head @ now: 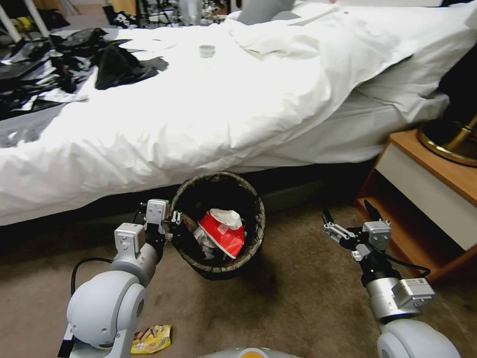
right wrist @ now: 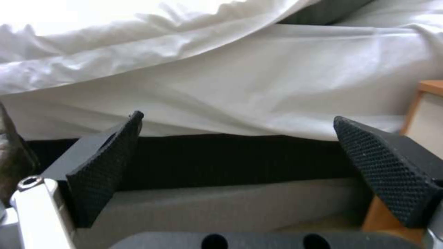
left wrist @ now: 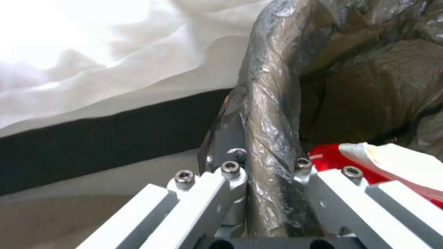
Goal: Pick up the trash bin, then pick up the garbage from the floor and place it into the trash bin.
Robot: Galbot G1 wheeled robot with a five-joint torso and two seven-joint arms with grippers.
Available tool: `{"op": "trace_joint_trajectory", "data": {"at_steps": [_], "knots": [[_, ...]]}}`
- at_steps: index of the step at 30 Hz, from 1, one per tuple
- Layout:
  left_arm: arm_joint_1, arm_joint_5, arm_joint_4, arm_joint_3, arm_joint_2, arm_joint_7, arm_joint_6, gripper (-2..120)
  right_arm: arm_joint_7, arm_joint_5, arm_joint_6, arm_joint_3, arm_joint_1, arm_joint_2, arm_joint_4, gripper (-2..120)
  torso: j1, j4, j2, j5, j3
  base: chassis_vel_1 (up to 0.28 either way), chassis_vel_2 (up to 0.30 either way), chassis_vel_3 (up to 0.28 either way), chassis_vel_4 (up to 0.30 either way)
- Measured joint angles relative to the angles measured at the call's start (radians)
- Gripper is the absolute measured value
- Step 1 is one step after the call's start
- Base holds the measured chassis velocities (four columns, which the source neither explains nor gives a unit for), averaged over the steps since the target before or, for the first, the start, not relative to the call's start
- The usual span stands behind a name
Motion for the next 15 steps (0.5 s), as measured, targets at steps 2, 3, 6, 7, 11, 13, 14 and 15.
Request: {"op": "trace_joint_trajectory", "data": {"at_steps": [2, 3, 6, 7, 11, 13, 14, 15], "knots": [[0.0, 0.0, 0.002, 0.0, 0.0, 0.0, 0.0, 2, 0.0, 0.005, 0.002, 0.007, -0.001, 0.0, -0.002, 100, 0.0, 0.0001, 0.0, 0.0, 0.0, 0.076, 0.086, 0.083, 0.08], [0.0, 0.0, 0.002, 0.0, 0.0, 0.0, 0.0, 2, 0.0, 0.005, 0.002, 0.007, -0.001, 0.0, -0.002, 100, 0.0, 0.0001, 0.0, 0.0, 0.0, 0.084, 0.088, 0.091, 0.078], [-0.001, 0.0, 0.003, 0.0, -0.001, 0.0, 0.0, 2, 0.0, 0.008, 0.008, 0.014, -0.002, 0.0, -0.009, 100, 0.0, 0.0, 0.0, 0.0, 0.0, 0.075, 0.085, 0.096, 0.094], [-0.001, 0.0, 0.003, 0.0, -0.001, 0.0, 0.0, 2, 0.0, 0.008, 0.008, 0.014, -0.002, 0.0, -0.009, 100, 0.0, 0.0, 0.0, 0.0, 0.0, 0.079, 0.084, 0.1, 0.097], [0.001, 0.0, 0.003, 0.001, -0.001, 0.0, 0.0, 2, 0.0, 0.011, 0.013, 0.019, -0.002, 0.001, -0.015, 100, 0.0, 0.0, 0.0, 0.0001, 0.0, 0.094, 0.098, 0.098, 0.099], [0.001, 0.0, 0.003, 0.001, -0.001, 0.0, 0.0, 2, 0.0, 0.012, 0.014, 0.02, -0.002, 0.001, -0.016, 100, 0.0, 0.0, 0.0, 0.0, 0.0, 0.121, 0.11, 0.095, 0.095], [0.002, 0.0, 0.003, 0.001, 0.0, 0.0, 0.0, 2, 0.0, 0.014, 0.016, 0.024, -0.002, 0.001, -0.018, 100, 0.0, 0.0, 0.0, 0.0, 0.0, 0.122, 0.113, 0.126, 0.131], [0.002, 0.0, 0.003, 0.001, 0.0, 0.0, 0.0, 2, 0.0, 0.015, 0.017, 0.025, -0.002, 0.001, -0.019, 100, 0.0, 0.0, 0.0, 0.0, 0.0, 0.122, 0.113, 0.106, 0.131]]}}
